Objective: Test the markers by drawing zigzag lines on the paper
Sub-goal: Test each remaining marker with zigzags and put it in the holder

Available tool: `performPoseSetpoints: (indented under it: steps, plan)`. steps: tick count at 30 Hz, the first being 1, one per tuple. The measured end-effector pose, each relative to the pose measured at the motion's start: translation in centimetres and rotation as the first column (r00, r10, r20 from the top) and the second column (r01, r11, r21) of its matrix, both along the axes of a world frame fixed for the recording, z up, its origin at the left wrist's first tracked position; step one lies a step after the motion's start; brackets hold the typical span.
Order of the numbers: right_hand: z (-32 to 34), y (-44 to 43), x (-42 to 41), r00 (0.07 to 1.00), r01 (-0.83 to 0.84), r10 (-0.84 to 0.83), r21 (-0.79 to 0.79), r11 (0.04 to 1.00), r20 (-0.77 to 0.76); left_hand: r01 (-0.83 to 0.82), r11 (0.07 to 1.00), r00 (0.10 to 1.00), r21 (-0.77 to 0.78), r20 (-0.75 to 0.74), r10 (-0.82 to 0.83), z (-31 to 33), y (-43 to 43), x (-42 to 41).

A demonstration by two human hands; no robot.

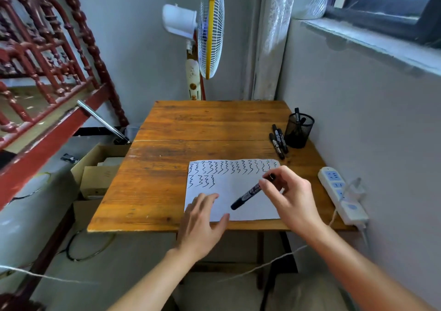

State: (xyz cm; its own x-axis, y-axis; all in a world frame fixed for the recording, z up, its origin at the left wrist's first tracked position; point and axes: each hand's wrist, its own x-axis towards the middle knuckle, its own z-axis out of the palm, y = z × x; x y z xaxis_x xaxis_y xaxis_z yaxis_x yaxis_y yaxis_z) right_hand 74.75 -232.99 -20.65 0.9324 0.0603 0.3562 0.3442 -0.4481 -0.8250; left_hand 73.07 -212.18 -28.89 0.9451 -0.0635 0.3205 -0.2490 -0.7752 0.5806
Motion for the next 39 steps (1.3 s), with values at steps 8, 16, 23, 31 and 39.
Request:
performPoseSetpoints:
  steps: [8, 16, 23, 31, 39]
  plan:
    - [0.5, 1.0, -4.8, 0.933, 0.029, 0.146, 0.472, 0.881, -0.329, 0.157, 0.984, 0.963, -0.086, 0.236, -0.133, 3.2, -1.7, -6.7]
    - [1.7, 1.3, -6.9, 0.896, 0.061, 0.187, 0.53, 0.846, -0.403, 0.207, 0.978, 0.961, -0.035, 0.194, -0.196, 4.8, -1.2, -9.3]
    - [2.8, 2.6, -8.5, 0.903, -0.003, 0.243, 0.561, 0.828, -0.354, 0.223, 0.893, 0.969, -0.391, -0.013, -0.247, 7.8, -2.0, -10.7]
    - [3.7, 3.0, -7.7, 0.947, -0.038, 0.216, 0.585, 0.81, -0.237, 0.068, 0.512, 0.806, -0.856, -0.256, -0.534, 10.0, -2.3, -11.4]
    - [3.3, 3.2, -4.0, 0.929, 0.231, 0.029, 0.64, 0.733, -0.368, 0.172, 0.983, 0.982, -0.065, 0.089, -0.166, 6.5, 0.3, -7.7]
